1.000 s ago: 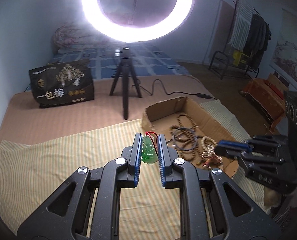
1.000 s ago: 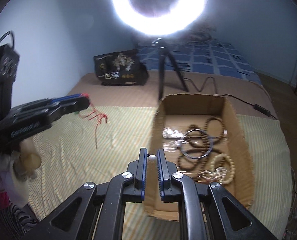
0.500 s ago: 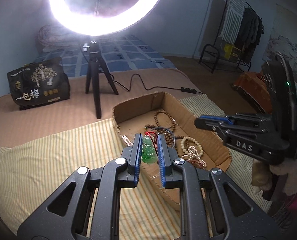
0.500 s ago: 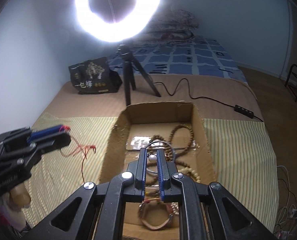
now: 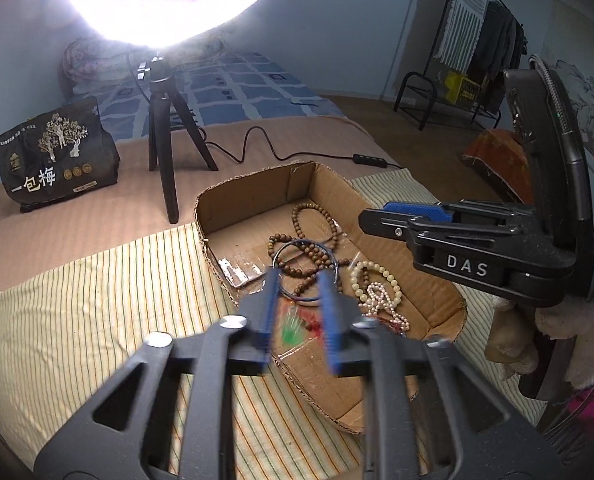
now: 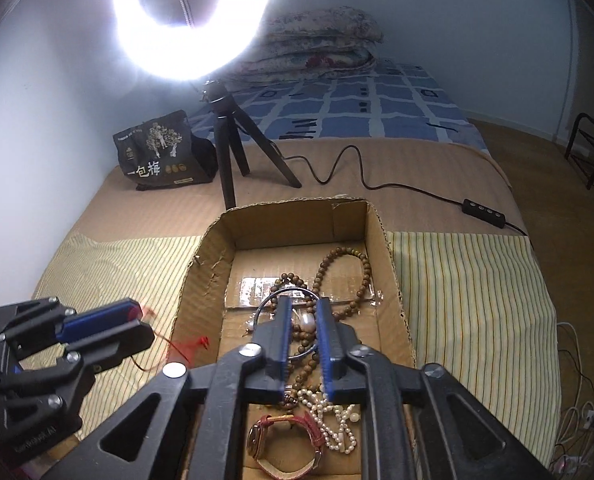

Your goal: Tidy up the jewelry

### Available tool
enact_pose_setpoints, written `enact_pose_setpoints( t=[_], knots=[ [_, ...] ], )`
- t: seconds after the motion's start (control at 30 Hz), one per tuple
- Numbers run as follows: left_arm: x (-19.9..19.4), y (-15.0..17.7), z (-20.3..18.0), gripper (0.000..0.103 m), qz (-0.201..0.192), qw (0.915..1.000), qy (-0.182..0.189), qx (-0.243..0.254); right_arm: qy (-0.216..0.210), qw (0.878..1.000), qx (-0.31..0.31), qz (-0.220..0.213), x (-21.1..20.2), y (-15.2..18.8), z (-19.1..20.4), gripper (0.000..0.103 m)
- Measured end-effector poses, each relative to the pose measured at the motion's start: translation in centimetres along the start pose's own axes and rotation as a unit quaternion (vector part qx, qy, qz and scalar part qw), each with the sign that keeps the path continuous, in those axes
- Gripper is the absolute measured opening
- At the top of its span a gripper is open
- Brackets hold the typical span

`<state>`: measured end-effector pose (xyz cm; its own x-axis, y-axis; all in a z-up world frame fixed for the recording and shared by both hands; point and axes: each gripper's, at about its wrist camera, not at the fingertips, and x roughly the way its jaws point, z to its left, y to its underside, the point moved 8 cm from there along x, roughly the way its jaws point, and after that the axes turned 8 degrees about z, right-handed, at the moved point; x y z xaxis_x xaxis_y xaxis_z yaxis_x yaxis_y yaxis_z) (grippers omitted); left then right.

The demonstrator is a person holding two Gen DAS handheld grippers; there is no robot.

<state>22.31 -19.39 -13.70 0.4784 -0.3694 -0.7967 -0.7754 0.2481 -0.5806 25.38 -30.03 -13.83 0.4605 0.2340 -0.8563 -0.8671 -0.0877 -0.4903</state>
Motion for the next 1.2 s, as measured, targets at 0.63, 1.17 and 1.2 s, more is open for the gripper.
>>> enact_pose_setpoints(
  t=[0.63, 1.17, 1.2],
  knots=[
    [-1.1, 0.0, 0.0, 0.077, -0.015, 0.9993, -0.035, 0.006, 0.031, 0.998, 0.038, -0.038, -1.8, -0.8, -1.7, 0.085],
    [-4.9, 1.2, -2.1, 0.085, -0.043, 0.9979, -0.041, 0.025, 0.053, 0.996, 0.038, -0.062, -5.4, -0.1, -1.2, 0.095],
    [-5.1, 1.4, -2.2, 0.086, -0.043, 0.9978, -0.042, 0.027, 0.055, 0.996, 0.039, -0.063, -5.7, 0.0, -1.1, 0.096]
  ],
)
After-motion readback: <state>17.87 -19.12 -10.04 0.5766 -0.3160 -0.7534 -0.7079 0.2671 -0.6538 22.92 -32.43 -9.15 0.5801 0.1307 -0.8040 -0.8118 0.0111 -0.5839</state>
